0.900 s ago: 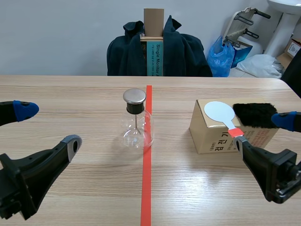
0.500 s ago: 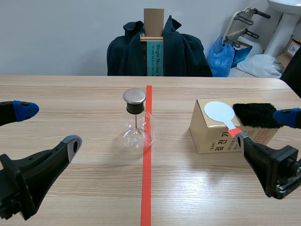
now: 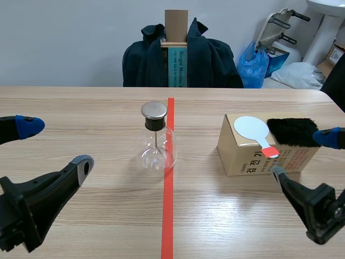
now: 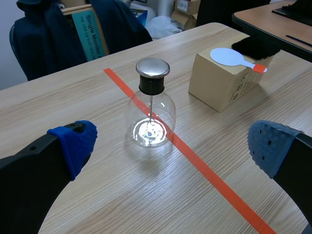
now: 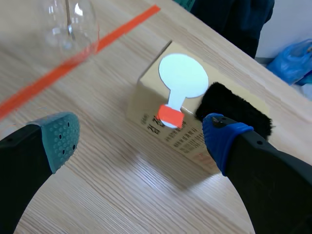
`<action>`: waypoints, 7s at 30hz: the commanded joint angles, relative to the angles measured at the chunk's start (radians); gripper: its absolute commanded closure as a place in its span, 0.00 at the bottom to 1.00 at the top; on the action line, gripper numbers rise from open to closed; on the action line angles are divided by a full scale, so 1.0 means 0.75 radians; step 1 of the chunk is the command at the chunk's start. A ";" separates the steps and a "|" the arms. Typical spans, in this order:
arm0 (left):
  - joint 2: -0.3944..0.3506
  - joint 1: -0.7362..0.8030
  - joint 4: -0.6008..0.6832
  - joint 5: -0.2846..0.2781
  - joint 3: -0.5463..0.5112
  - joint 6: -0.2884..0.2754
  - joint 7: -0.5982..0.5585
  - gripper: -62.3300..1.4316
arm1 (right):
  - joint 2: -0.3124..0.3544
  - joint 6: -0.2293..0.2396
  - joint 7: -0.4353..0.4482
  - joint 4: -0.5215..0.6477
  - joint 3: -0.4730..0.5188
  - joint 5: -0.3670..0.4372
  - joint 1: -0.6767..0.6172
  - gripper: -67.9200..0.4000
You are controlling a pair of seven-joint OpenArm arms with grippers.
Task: Do the electroscope experiment.
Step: 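Pick up the white charging plate, then bring the plate to the electroscope and point at the metal foil, then move the plate toward and away from the electroscope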
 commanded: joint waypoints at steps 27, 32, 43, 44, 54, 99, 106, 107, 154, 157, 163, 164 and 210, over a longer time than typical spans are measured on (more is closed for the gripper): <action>0.000 0.006 0.022 -0.008 -0.002 -0.002 -0.054 0.00 | 0.005 -0.716 0.113 -0.374 -0.276 -1.583 0.261 0.24; -0.001 0.006 0.022 0.014 -0.002 -0.001 -0.053 0.00 | 0.005 -0.920 0.099 -0.554 -0.389 -1.608 0.359 0.23; 0.000 -0.003 0.022 0.056 -0.002 -0.001 -0.053 0.00 | -0.121 -1.094 0.045 -0.901 -0.505 -1.734 0.613 0.00; 0.000 -0.008 0.022 0.056 -0.002 0.000 -0.053 0.00 | -0.131 -1.098 0.045 -0.919 -0.511 -1.736 0.632 0.00; 0.000 -0.012 0.022 0.056 -0.002 0.004 -0.053 0.00 | -0.153 -1.128 0.152 -0.946 -0.554 -1.741 0.699 0.00; 0.000 -0.012 0.022 0.056 -0.002 0.004 -0.053 0.00 | -0.074 -1.335 0.078 -0.887 -0.551 -1.759 0.652 0.98; 0.000 -0.012 0.022 0.056 -0.002 0.003 -0.053 0.00 | 0.063 -1.493 0.078 -0.618 -0.503 -1.577 0.514 0.98; 0.000 -0.012 0.022 0.056 -0.002 0.003 -0.053 0.00 | 0.084 -1.493 0.077 -0.566 -0.487 -1.546 0.498 0.98; 0.140 -1.223 -1.335 0.210 0.858 0.010 -0.316 0.93 | 0.004 -1.125 -0.057 0.308 -0.205 -1.414 0.579 0.98; 0.165 -1.244 -1.386 0.238 0.871 0.015 -0.346 0.93 | -0.050 -1.011 -0.002 0.243 -0.294 -1.427 0.644 0.98; 0.185 -1.252 -1.415 0.238 0.871 0.025 -0.369 0.93 | -0.169 -0.995 0.128 -0.058 -0.506 -1.554 0.754 0.98; 0.185 -1.252 -1.415 0.238 0.871 0.025 -0.369 0.93 | -0.193 -0.995 0.147 -0.121 -0.534 -1.582 0.770 0.98; 0.184 -1.251 -1.415 0.238 0.871 0.090 -0.367 0.93 | -0.370 -0.995 0.710 -0.786 -0.659 -1.701 0.911 0.98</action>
